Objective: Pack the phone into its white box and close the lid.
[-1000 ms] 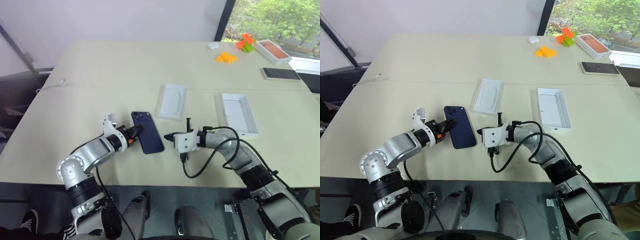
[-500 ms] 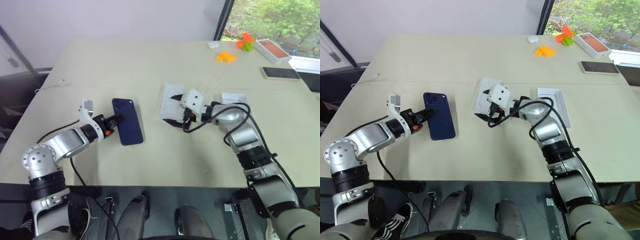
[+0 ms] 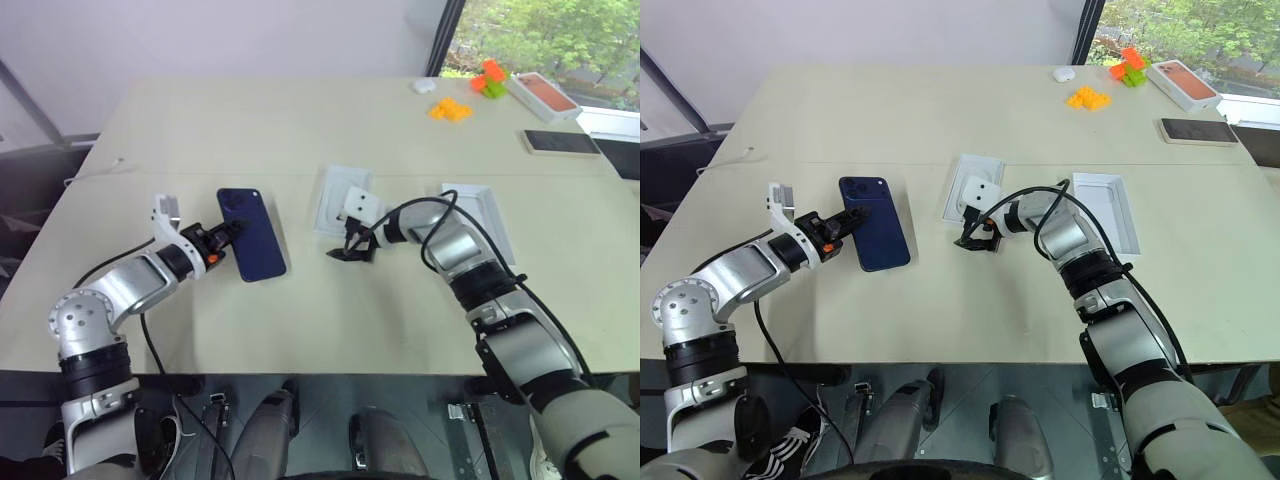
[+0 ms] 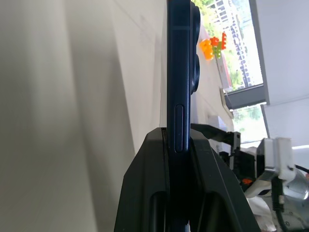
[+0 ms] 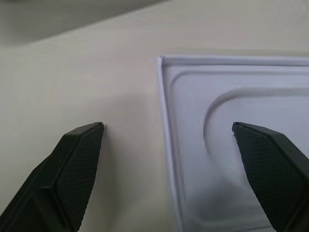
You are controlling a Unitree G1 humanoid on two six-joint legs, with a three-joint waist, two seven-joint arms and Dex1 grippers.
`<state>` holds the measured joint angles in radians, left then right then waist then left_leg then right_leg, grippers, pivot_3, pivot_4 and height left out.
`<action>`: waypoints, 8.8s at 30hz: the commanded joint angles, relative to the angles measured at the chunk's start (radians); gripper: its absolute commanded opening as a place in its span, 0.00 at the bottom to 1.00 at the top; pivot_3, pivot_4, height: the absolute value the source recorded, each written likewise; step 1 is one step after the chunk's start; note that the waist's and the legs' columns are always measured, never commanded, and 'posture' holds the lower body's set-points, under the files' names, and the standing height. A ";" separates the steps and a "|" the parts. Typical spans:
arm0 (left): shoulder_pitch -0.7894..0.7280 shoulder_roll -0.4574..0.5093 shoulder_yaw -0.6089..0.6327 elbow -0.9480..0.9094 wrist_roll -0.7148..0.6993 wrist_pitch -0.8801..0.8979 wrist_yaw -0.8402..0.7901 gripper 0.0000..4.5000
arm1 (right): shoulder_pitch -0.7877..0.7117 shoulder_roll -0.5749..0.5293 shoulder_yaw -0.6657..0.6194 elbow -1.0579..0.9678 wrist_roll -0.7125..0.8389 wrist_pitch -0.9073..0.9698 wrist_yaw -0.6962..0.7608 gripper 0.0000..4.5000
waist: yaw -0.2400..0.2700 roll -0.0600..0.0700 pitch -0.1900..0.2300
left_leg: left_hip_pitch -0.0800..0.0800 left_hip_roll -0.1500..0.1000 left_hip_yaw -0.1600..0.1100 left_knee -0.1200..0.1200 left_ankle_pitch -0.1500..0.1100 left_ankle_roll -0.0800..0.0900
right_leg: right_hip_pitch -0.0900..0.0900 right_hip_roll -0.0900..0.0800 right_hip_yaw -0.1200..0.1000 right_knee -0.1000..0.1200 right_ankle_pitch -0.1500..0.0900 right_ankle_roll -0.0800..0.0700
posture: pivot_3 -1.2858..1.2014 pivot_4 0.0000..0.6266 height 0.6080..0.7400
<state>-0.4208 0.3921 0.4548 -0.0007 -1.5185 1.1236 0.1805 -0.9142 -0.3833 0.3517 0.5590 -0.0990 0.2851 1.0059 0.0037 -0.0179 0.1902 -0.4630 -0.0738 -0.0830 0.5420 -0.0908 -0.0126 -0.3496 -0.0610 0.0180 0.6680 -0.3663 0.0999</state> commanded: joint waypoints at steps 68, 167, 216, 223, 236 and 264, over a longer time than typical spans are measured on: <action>-0.093 -0.212 -0.267 -0.072 -0.229 -0.143 0.304 0.00 | 0.391 -0.356 -0.372 -0.598 0.500 0.113 0.253 0.86 | 0.006 0.000 -0.001 | -0.002 0.001 0.001 0.013 -0.004 0.008 | 0.007 0.000 -0.001 -0.001 0.001 0.000 | 0.52 0.24 1.00; -0.148 -0.229 -0.452 -0.012 0.442 -0.073 -0.088 0.01 | 0.483 -0.162 -0.192 -0.567 0.278 -0.041 -0.075 0.00 | 0.004 0.007 -0.003 | 0.002 0.001 0.001 0.014 -0.006 0.010 | 0.012 0.001 0.000 0.002 0.001 0.000 | 0.52 0.24 1.00; -0.024 -0.022 -0.330 -0.176 0.626 0.049 -0.402 0.38 | 0.440 -0.314 -0.271 -0.411 0.239 -0.178 0.052 0.26 | 0.007 0.010 -0.007 | 0.002 0.001 0.000 0.010 -0.007 0.007 | 0.009 0.000 0.000 -0.001 0.001 -0.001 | 0.52 0.24 1.00; -0.013 -0.041 -0.459 -0.144 0.781 -0.045 -0.433 0.01 | 0.484 -0.298 -0.182 -0.386 0.099 -0.312 -0.007 0.00 | 0.008 0.010 -0.007 | 0.002 0.001 0.000 0.010 -0.007 0.007 | 0.009 0.000 0.000 -0.002 0.001 -0.001 | 0.52 0.24 1.00; -0.085 -0.153 -0.599 -0.024 0.887 -0.067 -0.558 0.01 | 0.490 -0.311 -0.160 -0.381 0.051 -0.363 -0.013 0.00 | 0.011 0.012 -0.008 | 0.004 0.001 0.000 0.012 -0.007 0.007 | 0.011 0.000 -0.001 -0.002 0.000 -0.001 | 0.52 0.24 1.00; -0.387 -0.480 -0.712 0.449 1.147 -0.316 -0.793 0.01 | 0.491 -0.548 -0.275 -0.192 0.099 -0.466 0.130 0.00 | 0.032 0.014 -0.008 | 0.001 -0.001 0.000 0.015 -0.008 0.009 | 0.015 -0.001 -0.002 -0.003 0.001 0.000 | 0.52 0.24 1.00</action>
<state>-0.7876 -0.0576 -0.2413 0.4511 -0.3766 0.8364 -0.5778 -0.4278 -0.9228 0.0929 0.4001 -0.0320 -0.1787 1.1161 0.0362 -0.0039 0.1823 -0.4622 -0.0745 -0.0828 0.5573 -0.0985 -0.0035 -0.3350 -0.0617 0.0157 0.6651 -0.3656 0.1001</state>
